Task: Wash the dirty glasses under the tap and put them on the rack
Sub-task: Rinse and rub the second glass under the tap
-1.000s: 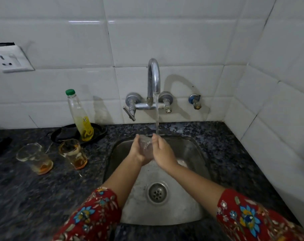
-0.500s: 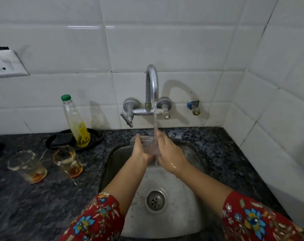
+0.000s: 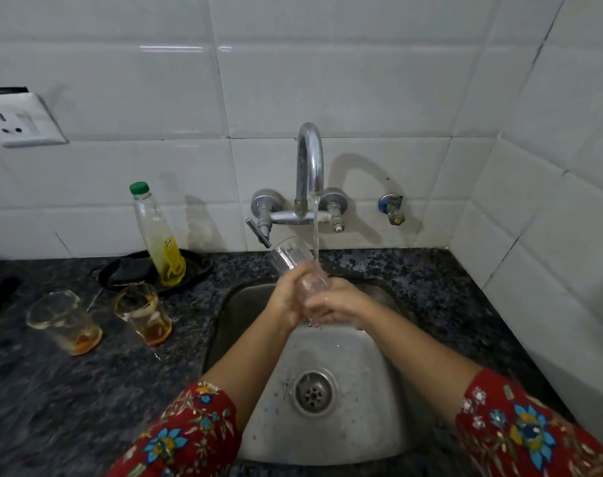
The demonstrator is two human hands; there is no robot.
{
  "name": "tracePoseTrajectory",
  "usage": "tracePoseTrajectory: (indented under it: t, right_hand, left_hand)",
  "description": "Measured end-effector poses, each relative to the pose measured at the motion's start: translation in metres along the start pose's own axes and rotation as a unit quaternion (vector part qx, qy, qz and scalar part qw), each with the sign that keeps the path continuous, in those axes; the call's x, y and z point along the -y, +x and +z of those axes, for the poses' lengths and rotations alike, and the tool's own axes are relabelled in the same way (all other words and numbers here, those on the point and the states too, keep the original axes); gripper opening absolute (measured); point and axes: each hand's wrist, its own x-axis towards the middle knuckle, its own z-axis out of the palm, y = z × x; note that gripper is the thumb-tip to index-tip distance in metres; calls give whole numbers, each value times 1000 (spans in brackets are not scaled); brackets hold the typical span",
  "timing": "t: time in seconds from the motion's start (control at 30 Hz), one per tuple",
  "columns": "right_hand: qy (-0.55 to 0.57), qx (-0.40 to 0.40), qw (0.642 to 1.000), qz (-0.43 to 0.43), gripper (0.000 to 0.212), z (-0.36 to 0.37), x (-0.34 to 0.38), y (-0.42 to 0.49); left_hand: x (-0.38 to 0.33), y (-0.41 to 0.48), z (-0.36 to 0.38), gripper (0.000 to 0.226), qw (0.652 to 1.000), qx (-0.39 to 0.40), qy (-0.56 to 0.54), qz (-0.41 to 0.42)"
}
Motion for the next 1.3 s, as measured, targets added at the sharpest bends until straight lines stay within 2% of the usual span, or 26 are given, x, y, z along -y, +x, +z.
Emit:
tracePoseTrajectory:
  t: [0.07, 0.1, 0.13, 0.2, 0.27, 0.3, 0.33, 0.37, 0.43, 0.47, 0.5, 0.53, 0.6, 0.67, 0.7, 0.77, 0.83, 0.87, 0.9, 0.97, 1.0, 1.03, 1.13, 1.17, 1.23, 1.3]
  right_hand:
    - [-209, -172, 961, -54, 35, 14, -6, 5]
    - [-235, -203, 948, -72, 36, 19, -9, 6]
    - [-202, -177, 960, -85, 32, 19, -13, 6]
    - [6, -9, 999, -53, 20, 11, -15, 0]
    - [176, 158, 972, 13, 16, -2, -20, -11]
    - [199, 197, 959, 33, 19, -8, -25, -14]
    - [201, 202, 958, 44, 23, -10, -30, -14]
    - [177, 173, 968, 36, 28, -8, -35, -11]
    - [76, 48, 996, -23, 40, 4, -42, -8]
    - [42, -15, 998, -47, 43, 11, -45, -7]
    - [43, -46, 996, -60, 41, 16, -48, -7]
    - [76, -27, 995, -56, 36, 17, -49, -9]
    - [171, 97, 980, -7, 25, 9, -47, -16]
    - [211, 190, 958, 29, 22, -5, -49, -19]
    - [215, 195, 957, 30, 25, -8, -51, -18]
    - [150, 102, 983, -6, 37, 2, -51, -16]
    - [62, -26, 996, -52, 47, 15, -52, -14]
    - [73, -31, 995, -58, 47, 18, -55, -14]
    - [126, 10, 990, -60, 43, 17, -58, -14]
    - [234, 160, 958, -36, 35, 6, -64, -17]
    - [249, 198, 948, -26, 36, 2, -65, -19]
    - [240, 197, 950, -30, 37, 1, -66, -18]
    - [150, 41, 986, -57, 35, 11, -60, -15]
    - [150, 34, 987, -53, 31, 14, -58, -14]
    - [215, 136, 967, -15, 28, 13, -55, -16]
    - [258, 192, 947, 0, 33, 9, -55, -18]
  left_hand:
    - [5, 4, 7, 21, 990, -103, 58, 70]
    - [4, 4, 9, 20, 987, -116, 74, 81]
    - [0, 2, 9, 18, 991, -91, 72, 73]
    - [-9, -6, 4, 14, 1000, 8, 22, 21]
    - [-14, -9, -5, 18, 997, 62, -43, -15]
    - [-11, -10, -8, 21, 996, 75, -51, -21]
    - [-7, -13, -8, 20, 996, 78, -44, -18]
    - [-1, -14, -6, 17, 997, 72, -14, -3]
    - [9, -14, 1, 13, 996, -15, 75, 51]
    - [12, -13, 5, 14, 989, -62, 104, 81]
    - [12, -13, 6, 15, 987, -65, 110, 94]
    - [9, -14, 8, 16, 991, -31, 102, 85]
    - [-1, -13, 1, 21, 996, 59, 65, 18]
    - [-6, -10, -8, 34, 995, 82, 56, -21]
    - [-2, -8, -11, 43, 995, 71, 69, -16]
    - [7, -10, -8, 52, 992, -2, 123, 25]
    - [10, -12, -2, 36, 980, -75, 160, 96]
    - [8, -11, -2, 35, 978, -62, 170, 104]
    - [4, -8, -6, 41, 980, -8, 175, 96]
    - [-4, -11, -12, 49, 975, 105, 193, 43]
    - [-6, -12, -15, 48, 970, 140, 199, 24]
    - [-5, -11, -18, 47, 969, 140, 200, 25]
    - [0, -12, -15, 39, 973, 55, 207, 90]
    - [1, -12, -14, 36, 974, 58, 198, 92]
    - [-3, -10, -17, 49, 980, 134, 142, 46]
    - [-6, -11, -21, 61, 977, 182, 110, 17]
